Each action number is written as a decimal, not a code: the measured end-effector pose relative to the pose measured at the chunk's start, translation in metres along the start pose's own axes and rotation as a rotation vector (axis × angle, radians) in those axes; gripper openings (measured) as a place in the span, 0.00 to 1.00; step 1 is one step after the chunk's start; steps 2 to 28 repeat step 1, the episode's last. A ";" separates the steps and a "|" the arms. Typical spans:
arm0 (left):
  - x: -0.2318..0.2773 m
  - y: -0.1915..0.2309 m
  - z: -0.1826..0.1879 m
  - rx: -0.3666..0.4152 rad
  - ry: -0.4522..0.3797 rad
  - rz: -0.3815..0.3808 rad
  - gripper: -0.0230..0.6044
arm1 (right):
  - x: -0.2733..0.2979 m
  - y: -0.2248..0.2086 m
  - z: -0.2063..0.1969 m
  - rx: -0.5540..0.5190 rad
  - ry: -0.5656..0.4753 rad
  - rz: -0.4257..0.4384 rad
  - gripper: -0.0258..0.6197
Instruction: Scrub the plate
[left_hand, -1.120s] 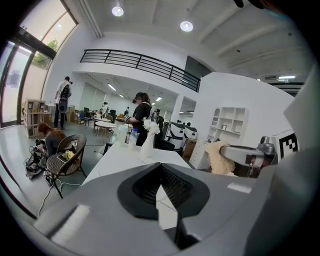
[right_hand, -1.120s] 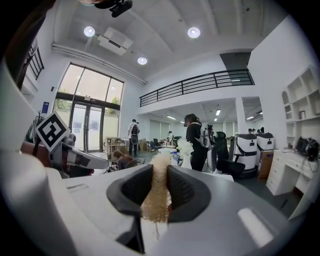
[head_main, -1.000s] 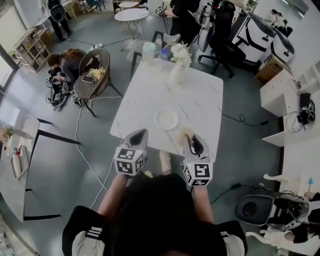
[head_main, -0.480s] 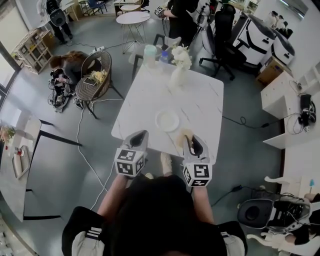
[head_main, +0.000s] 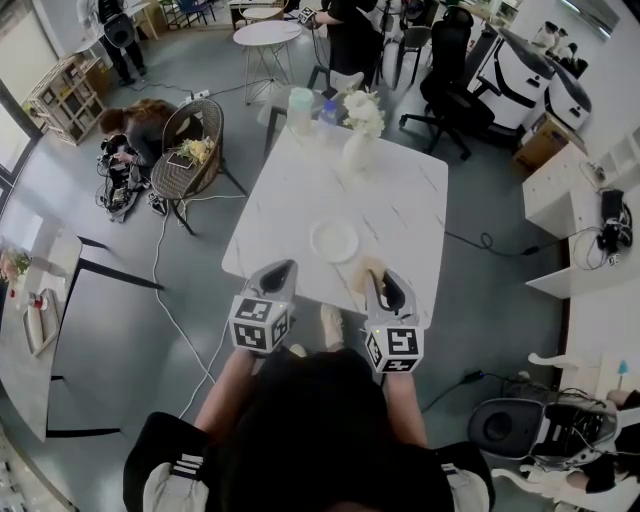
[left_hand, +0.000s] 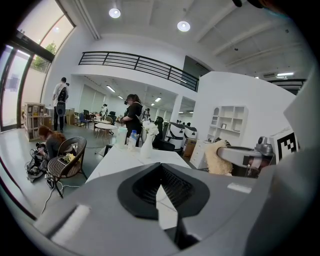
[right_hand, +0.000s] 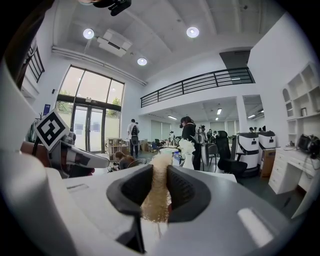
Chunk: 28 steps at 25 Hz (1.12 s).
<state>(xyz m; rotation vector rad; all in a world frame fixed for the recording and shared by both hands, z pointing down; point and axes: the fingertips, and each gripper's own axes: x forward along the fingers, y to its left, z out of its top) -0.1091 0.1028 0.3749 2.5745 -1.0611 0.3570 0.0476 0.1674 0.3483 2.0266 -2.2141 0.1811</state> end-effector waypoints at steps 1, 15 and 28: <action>0.000 0.000 0.000 0.000 0.000 0.000 0.05 | 0.001 0.000 0.001 0.001 -0.001 0.002 0.18; 0.000 0.000 0.000 0.000 0.000 0.000 0.05 | 0.001 0.000 0.001 0.001 -0.001 0.002 0.18; 0.000 0.000 0.000 0.000 0.000 0.000 0.05 | 0.001 0.000 0.001 0.001 -0.001 0.002 0.18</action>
